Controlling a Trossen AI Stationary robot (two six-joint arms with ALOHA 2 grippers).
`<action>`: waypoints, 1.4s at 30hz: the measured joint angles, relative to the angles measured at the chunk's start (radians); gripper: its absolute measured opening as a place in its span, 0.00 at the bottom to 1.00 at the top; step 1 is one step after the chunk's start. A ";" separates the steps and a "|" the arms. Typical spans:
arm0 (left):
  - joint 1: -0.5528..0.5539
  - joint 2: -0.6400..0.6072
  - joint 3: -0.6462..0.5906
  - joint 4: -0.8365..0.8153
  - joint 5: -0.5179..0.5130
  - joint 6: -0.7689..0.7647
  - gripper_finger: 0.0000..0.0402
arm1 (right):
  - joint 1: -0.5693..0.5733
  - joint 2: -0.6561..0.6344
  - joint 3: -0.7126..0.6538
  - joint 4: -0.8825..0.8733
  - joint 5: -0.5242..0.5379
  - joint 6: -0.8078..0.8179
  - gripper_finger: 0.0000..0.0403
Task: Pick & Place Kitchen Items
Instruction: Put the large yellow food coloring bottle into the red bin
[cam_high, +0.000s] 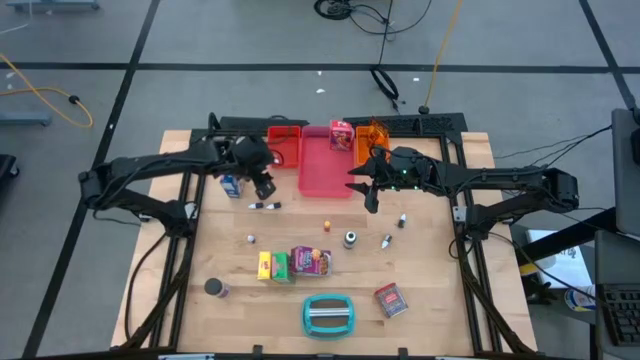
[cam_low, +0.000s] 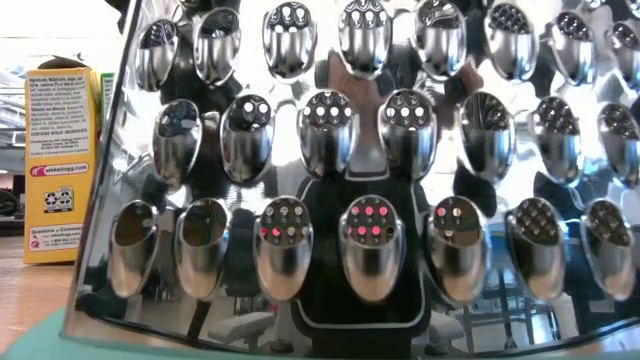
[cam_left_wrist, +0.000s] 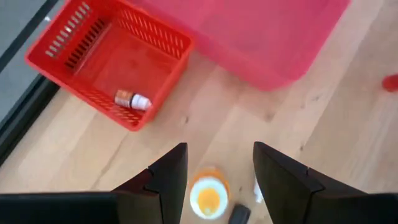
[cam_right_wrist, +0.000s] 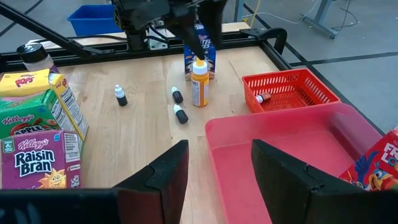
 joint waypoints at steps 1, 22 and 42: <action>-0.008 -0.001 0.000 -0.013 -0.008 -0.002 0.46 | 0.000 0.000 0.000 0.000 0.000 0.000 0.42; -0.050 0.005 -0.002 -0.138 -0.098 -0.073 0.46 | 0.000 0.000 0.000 0.000 0.000 0.000 0.41; -0.042 0.005 -0.149 0.011 -0.070 -0.073 0.46 | 0.000 0.000 0.000 0.008 0.000 0.000 0.41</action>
